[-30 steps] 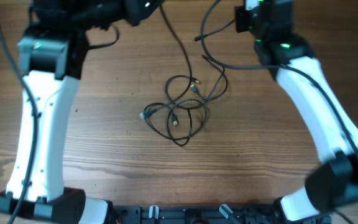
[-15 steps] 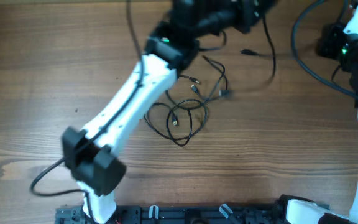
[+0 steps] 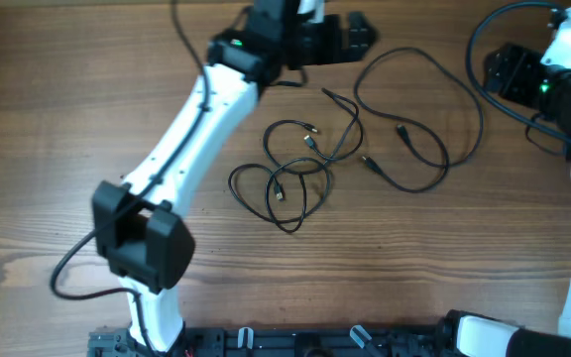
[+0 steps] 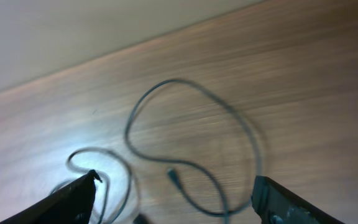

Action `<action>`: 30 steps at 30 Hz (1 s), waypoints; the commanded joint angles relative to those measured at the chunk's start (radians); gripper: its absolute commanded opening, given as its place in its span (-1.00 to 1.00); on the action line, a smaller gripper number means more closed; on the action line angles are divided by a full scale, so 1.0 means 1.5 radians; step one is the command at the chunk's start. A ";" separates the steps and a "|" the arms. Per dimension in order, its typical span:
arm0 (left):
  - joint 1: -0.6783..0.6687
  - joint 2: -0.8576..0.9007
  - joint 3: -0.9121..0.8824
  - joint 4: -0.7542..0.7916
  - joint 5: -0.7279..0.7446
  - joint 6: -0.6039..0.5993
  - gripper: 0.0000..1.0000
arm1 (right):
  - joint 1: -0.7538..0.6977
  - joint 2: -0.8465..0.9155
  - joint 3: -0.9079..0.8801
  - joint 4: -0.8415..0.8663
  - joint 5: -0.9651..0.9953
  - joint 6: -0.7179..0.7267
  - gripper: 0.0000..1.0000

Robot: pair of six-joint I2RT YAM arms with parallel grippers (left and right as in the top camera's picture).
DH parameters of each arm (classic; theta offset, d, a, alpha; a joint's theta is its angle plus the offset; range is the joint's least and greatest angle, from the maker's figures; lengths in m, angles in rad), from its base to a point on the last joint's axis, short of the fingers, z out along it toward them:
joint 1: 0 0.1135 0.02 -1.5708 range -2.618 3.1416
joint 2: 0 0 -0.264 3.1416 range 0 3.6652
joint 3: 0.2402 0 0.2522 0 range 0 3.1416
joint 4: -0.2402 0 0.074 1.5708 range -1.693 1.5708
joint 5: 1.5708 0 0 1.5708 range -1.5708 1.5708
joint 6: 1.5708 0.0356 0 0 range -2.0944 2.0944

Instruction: Untangle cables

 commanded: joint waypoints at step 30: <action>0.201 -0.132 0.007 -0.314 -0.237 0.071 1.00 | 0.282 0.478 0.007 0.302 0.151 -0.023 -0.13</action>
